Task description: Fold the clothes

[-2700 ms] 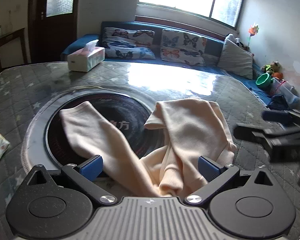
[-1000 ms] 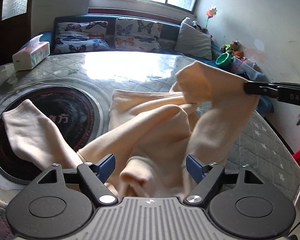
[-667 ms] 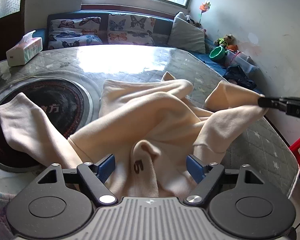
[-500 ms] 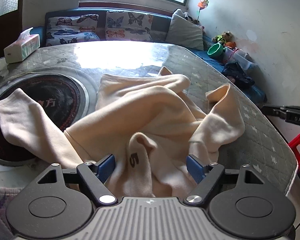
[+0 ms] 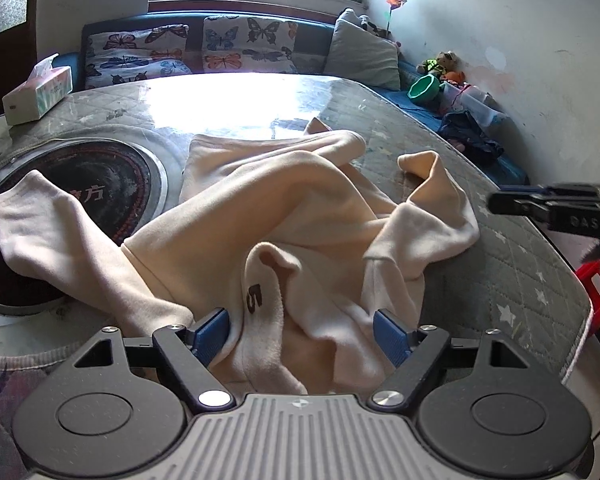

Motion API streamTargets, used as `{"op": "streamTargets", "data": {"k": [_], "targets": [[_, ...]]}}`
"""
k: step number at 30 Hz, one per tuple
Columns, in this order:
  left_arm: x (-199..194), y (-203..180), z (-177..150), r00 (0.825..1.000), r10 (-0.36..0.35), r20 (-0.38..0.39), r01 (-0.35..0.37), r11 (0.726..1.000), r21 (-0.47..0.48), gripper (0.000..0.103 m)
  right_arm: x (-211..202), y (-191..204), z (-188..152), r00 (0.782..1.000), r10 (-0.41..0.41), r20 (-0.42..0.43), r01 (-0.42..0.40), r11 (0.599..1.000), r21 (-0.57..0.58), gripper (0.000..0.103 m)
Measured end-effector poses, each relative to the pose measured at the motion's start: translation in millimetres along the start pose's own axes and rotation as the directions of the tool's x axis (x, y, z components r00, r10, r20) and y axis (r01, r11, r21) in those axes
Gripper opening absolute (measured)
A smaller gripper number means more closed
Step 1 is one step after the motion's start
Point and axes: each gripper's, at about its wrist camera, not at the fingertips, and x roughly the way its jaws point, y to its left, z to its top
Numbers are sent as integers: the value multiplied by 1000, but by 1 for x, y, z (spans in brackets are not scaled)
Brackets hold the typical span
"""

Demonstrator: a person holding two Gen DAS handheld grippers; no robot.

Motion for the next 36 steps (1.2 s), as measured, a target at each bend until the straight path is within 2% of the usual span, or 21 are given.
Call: {"op": "streamTargets", "data": {"k": [1, 7, 14, 21, 30, 33, 35, 36], "targets": [[-2, 1, -1, 1000, -1, 1, 1, 1000, 1, 82, 3, 6, 3, 1000, 13, -1, -13, 1000, -15, 32], [-23, 16, 8, 999, 3, 44, -2, 999, -34, 82, 26, 31, 17, 999, 48, -18, -49, 995, -89, 36], [-37, 47, 29, 991, 87, 104, -74, 990, -120, 87, 54, 26, 25, 999, 26, -45, -28, 998, -62, 39], [-15, 87, 45, 979, 195, 61, -174, 952, -254, 87, 74, 7, 22, 996, -41, -76, 39, 999, -33, 42], [16, 113, 48, 953, 304, -9, -292, 908, -301, 85, 84, -21, 25, 986, -153, -59, 154, 988, 3, 42], [20, 116, 47, 949, 315, -20, -306, 902, -304, 79, 90, -28, 25, 979, -192, -72, 193, 981, 8, 41], [21, 116, 47, 947, 322, -22, -314, 902, -297, 67, 95, -33, 23, 974, -206, -90, 208, 978, 10, 40], [21, 117, 47, 946, 322, -25, -315, 902, -295, 62, 96, -35, 22, 974, -204, -96, 207, 978, 13, 35]]}}
